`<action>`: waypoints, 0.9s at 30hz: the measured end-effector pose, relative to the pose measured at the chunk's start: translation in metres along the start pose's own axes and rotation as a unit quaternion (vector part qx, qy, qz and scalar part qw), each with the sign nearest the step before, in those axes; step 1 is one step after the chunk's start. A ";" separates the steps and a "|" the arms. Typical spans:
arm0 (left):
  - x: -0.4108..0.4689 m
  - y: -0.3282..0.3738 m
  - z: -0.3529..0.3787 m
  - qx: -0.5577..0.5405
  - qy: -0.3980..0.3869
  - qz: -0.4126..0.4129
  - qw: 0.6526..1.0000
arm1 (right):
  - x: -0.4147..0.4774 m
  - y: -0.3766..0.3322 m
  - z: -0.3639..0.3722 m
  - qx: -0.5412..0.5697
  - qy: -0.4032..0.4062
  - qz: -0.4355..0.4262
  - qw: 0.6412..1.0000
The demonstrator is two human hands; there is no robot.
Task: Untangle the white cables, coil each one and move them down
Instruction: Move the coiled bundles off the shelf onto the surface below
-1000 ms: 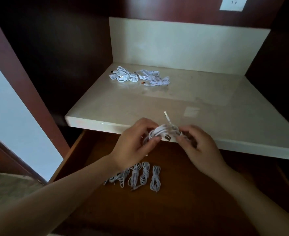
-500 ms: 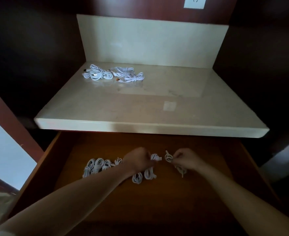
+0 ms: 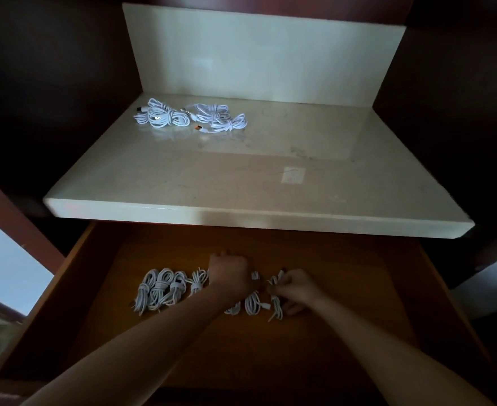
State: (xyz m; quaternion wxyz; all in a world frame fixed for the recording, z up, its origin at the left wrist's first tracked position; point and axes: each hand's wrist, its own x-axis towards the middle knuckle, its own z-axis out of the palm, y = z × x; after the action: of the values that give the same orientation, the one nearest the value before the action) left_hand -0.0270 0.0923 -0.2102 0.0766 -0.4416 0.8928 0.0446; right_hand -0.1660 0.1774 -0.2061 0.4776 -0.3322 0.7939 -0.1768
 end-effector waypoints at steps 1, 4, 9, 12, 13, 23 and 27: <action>0.000 0.000 0.000 0.003 -0.006 0.001 1.000 | -0.001 0.000 0.001 -0.005 -0.004 -0.004 1.000; -0.003 -0.003 -0.012 -0.022 -0.027 0.005 0.999 | -0.007 -0.003 -0.003 -0.093 0.014 -0.047 0.994; -0.025 -0.019 -0.058 -0.136 -0.101 0.090 0.981 | -0.049 -0.027 -0.025 -0.347 0.069 -0.209 0.912; -0.048 -0.030 -0.105 -0.160 -0.031 0.114 0.980 | -0.084 -0.061 -0.039 -0.363 0.066 -0.331 0.868; -0.054 -0.034 -0.120 -0.166 0.002 0.119 0.979 | -0.093 -0.074 -0.043 -0.349 0.079 -0.358 0.863; -0.010 -0.107 -0.197 -0.210 0.204 0.013 0.956 | -0.055 -0.187 -0.092 -0.267 0.229 -0.460 0.816; 0.025 -0.139 -0.197 -0.159 0.236 0.000 0.959 | -0.021 -0.228 -0.098 -0.298 0.246 -0.469 0.794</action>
State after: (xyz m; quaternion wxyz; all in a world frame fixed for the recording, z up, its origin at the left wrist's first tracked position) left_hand 0.0496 -0.0401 -0.0226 -0.2077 -0.4457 0.8670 0.0805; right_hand -0.1631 0.0248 -0.0093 0.0018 -0.7352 0.6448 -0.2092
